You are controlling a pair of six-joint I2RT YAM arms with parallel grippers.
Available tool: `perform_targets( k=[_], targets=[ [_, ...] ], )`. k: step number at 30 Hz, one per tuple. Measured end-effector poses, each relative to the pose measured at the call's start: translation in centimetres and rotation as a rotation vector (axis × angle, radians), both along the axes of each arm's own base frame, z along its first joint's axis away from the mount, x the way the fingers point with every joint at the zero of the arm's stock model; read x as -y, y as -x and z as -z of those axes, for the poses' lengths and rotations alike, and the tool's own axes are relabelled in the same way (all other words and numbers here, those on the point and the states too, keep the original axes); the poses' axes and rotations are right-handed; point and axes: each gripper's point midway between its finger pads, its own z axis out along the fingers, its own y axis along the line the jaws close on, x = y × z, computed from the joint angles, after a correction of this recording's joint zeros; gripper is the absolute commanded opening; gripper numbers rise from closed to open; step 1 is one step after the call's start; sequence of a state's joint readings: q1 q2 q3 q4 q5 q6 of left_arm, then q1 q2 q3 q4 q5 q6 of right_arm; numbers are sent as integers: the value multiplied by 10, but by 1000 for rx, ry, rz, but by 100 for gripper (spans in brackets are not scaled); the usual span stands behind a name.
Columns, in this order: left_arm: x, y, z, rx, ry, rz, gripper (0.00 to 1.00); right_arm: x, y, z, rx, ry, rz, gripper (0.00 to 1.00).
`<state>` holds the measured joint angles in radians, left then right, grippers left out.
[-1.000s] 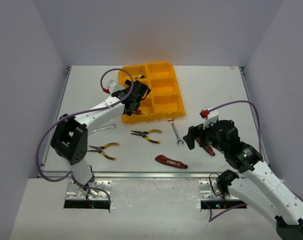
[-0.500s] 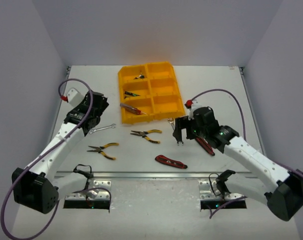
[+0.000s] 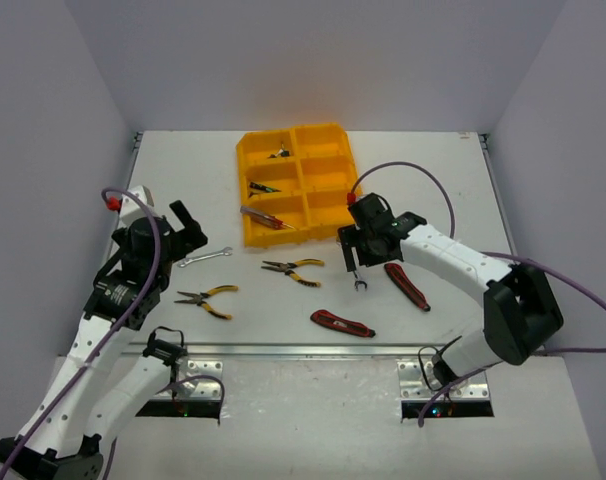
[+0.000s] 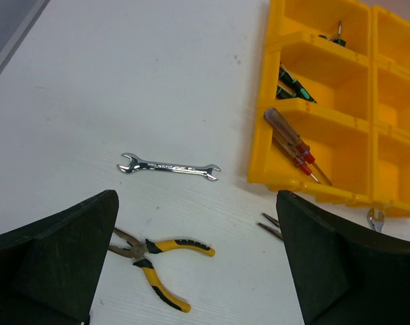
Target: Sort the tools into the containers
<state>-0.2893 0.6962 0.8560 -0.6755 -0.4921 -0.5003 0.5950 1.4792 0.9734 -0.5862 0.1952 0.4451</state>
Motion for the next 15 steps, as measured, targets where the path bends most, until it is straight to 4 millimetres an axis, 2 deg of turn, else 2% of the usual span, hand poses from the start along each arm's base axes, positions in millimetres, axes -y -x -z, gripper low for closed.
perform_targets(
  k=[2, 6, 9, 15],
  targets=[
    [-1, 6, 7, -7, -16, 21, 100, -3, 0, 5, -18, 15, -8, 63],
    [2, 8, 2, 20, -18, 53, 100, -10, -8, 16, -62, 54, -28, 60],
    [6, 6, 0, 26, -15, 78, 100, -15, -15, 32, -95, 84, -46, 54],
    [12, 6, -1, 33, -10, 119, 100, -15, -14, 68, -187, 148, -100, 47]
  ],
)
